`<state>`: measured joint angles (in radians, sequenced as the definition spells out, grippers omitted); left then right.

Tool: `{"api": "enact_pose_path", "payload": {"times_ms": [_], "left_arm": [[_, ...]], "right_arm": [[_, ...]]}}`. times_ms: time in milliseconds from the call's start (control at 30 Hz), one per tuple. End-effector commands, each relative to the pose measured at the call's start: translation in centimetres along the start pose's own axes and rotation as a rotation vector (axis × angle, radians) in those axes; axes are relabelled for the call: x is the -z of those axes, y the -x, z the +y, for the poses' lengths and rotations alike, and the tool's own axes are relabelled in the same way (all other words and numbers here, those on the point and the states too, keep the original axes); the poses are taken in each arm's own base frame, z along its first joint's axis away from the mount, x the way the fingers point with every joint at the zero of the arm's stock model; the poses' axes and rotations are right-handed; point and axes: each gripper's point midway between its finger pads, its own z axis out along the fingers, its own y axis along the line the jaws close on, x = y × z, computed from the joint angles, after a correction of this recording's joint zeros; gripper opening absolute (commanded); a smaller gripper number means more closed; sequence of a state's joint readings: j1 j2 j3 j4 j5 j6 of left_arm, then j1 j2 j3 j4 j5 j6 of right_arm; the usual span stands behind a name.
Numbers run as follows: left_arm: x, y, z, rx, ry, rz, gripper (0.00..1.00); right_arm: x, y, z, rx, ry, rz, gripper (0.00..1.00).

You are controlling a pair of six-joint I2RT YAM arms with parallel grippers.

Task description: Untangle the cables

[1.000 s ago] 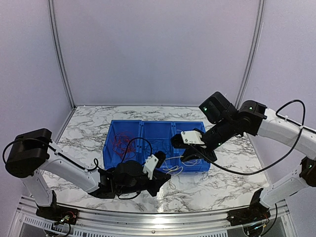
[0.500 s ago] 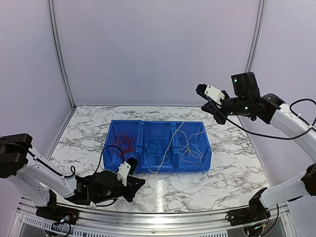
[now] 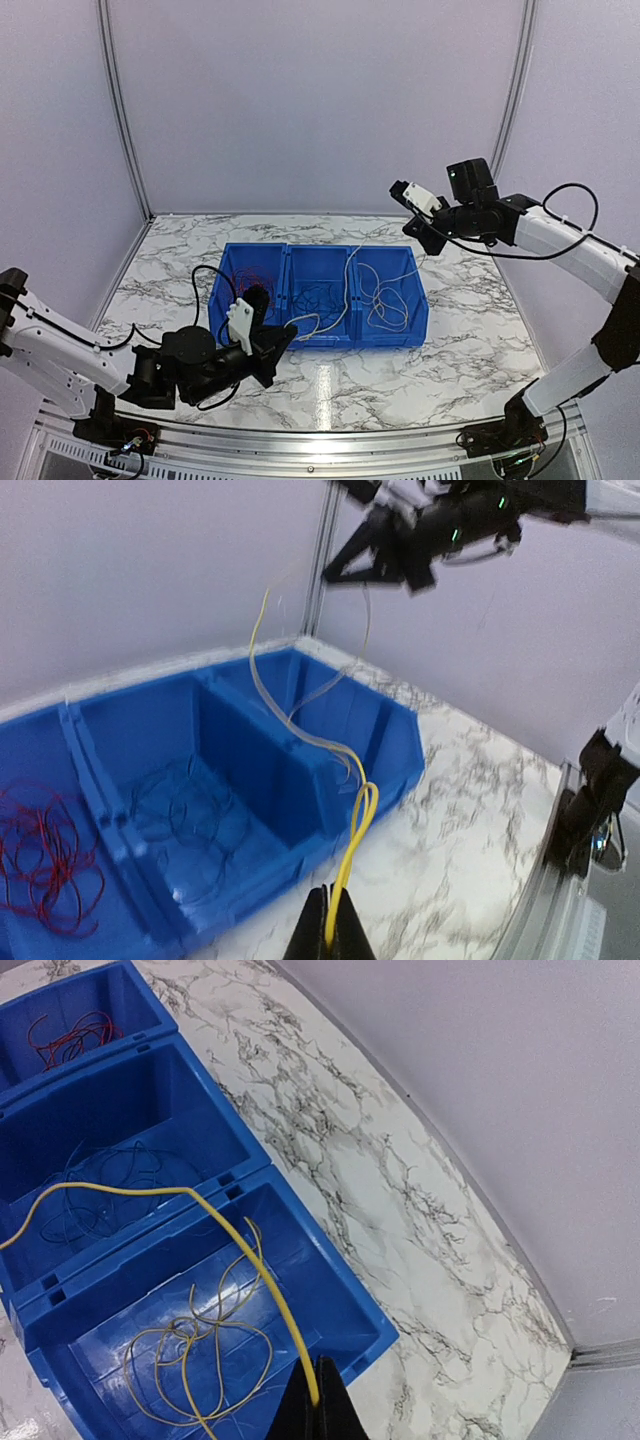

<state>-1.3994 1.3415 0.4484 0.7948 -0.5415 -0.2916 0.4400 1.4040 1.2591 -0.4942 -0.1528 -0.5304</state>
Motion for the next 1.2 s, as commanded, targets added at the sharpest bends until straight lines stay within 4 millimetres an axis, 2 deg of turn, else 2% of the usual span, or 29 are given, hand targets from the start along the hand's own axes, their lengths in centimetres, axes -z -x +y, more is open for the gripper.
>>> {"api": "enact_pose_path", "payload": {"times_ms": [0, 100, 233, 267, 333, 433, 567, 700, 867, 933, 1000, 1033, 1100, 1167], "left_arm": [[-2.1, 8.3, -2.6, -0.131, 0.051, -0.178, 0.00], [-3.9, 10.8, -3.2, -0.174, 0.093, -0.218, 0.00], [-6.9, 12.0, -2.6, -0.156, 0.121, -0.229, 0.00], [-7.7, 12.2, -2.3, -0.155, 0.124, -0.228, 0.00], [-9.2, 12.3, -1.9, -0.102, 0.119, -0.225, 0.00], [-10.9, 12.4, -1.2, -0.081, 0.118, -0.216, 0.00], [-13.3, 12.2, -0.8, -0.072, 0.102, -0.194, 0.00], [-16.1, 11.1, -1.0, -0.082, 0.073, -0.161, 0.00], [-20.3, 8.7, -2.2, -0.102, 0.035, -0.097, 0.00], [-22.4, 6.5, -2.0, -0.105, 0.057, -0.039, 0.00], [-24.0, 5.1, -2.2, -0.100, 0.070, 0.021, 0.00], [-24.8, 5.3, -2.6, -0.099, 0.065, 0.037, 0.02], [-25.3, 4.9, -2.5, -0.092, 0.081, 0.075, 0.26], [-24.7, 5.6, -1.9, -0.073, 0.120, 0.076, 0.43]], "right_arm": [[-2.9, -1.5, 2.1, -0.073, 0.118, 0.019, 0.00], [-4.7, -3.3, 3.4, -0.113, 0.174, 0.064, 0.00], [-6.9, -5.7, 4.9, -0.161, 0.242, 0.142, 0.00], [-7.2, -6.2, 5.1, -0.167, 0.253, 0.162, 0.02], [-7.2, -6.5, 5.0, -0.174, 0.257, 0.190, 0.15], [-5.7, -5.7, 3.7, -0.168, 0.205, 0.174, 0.35], [-3.0, -5.3, 1.9, -0.125, 0.110, 0.169, 0.56], [-0.5, -6.0, 1.1, -0.122, 0.066, 0.179, 0.63], [3.4, -6.7, -2.0, -0.177, -0.053, 0.128, 0.66], [4.7, -7.4, -3.5, -0.217, -0.106, 0.096, 0.67], [5.8, -8.1, -4.7, -0.254, -0.155, 0.067, 0.69], [6.3, -8.5, -5.1, -0.269, -0.169, 0.055, 0.70], [6.8, -8.9, -5.6, -0.289, -0.192, 0.041, 0.72], [7.0, -9.1, -5.8, -0.296, -0.200, 0.039, 0.73]]}}
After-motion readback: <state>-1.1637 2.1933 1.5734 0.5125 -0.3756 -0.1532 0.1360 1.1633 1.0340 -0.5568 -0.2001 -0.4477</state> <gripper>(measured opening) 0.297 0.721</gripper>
